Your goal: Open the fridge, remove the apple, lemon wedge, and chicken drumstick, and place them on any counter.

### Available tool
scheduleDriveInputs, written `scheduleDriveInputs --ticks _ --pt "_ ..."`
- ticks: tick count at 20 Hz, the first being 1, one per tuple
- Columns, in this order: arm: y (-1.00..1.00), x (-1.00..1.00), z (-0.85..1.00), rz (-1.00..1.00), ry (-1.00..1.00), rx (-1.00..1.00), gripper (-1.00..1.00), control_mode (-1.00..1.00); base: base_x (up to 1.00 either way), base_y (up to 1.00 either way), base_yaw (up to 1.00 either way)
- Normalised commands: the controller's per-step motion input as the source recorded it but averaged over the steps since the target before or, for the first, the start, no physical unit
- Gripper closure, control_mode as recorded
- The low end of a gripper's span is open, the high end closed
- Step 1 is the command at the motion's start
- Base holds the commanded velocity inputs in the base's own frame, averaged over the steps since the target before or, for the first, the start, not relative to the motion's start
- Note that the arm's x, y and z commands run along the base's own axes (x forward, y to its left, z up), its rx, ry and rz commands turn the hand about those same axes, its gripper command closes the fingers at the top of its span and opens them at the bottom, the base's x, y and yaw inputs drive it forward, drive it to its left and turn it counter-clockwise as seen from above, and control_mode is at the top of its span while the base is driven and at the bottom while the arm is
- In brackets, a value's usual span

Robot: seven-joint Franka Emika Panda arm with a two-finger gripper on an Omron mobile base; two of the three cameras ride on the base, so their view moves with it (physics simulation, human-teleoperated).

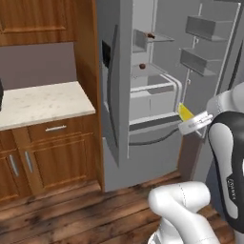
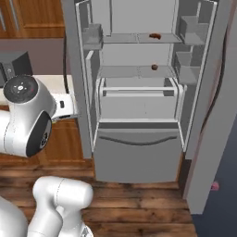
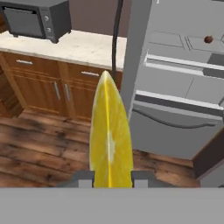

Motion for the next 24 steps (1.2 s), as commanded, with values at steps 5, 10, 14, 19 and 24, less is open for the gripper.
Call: scheduleDriveInputs --ticks 5,10,14,19,24 --pt "0.00 0.00 0.00 0.00 0.00 0.00 1.00 1.00 -0.54 0.66 -0.03" --pt "0.00 0.00 0.00 0.00 0.00 0.00 1.00 1.00 -0.07 0.70 0.00" --pt "0.00 0.00 0.00 0.00 0.00 0.00 1.00 1.00 0.36 0.75 0.00" --pt "0.00 0.00 0.00 0.00 0.00 0.00 1.00 1.00 0.45 0.67 0.00" --pt "0.00 0.00 0.00 0.00 0.00 0.00 1.00 1.00 0.87 0.53 0.00"
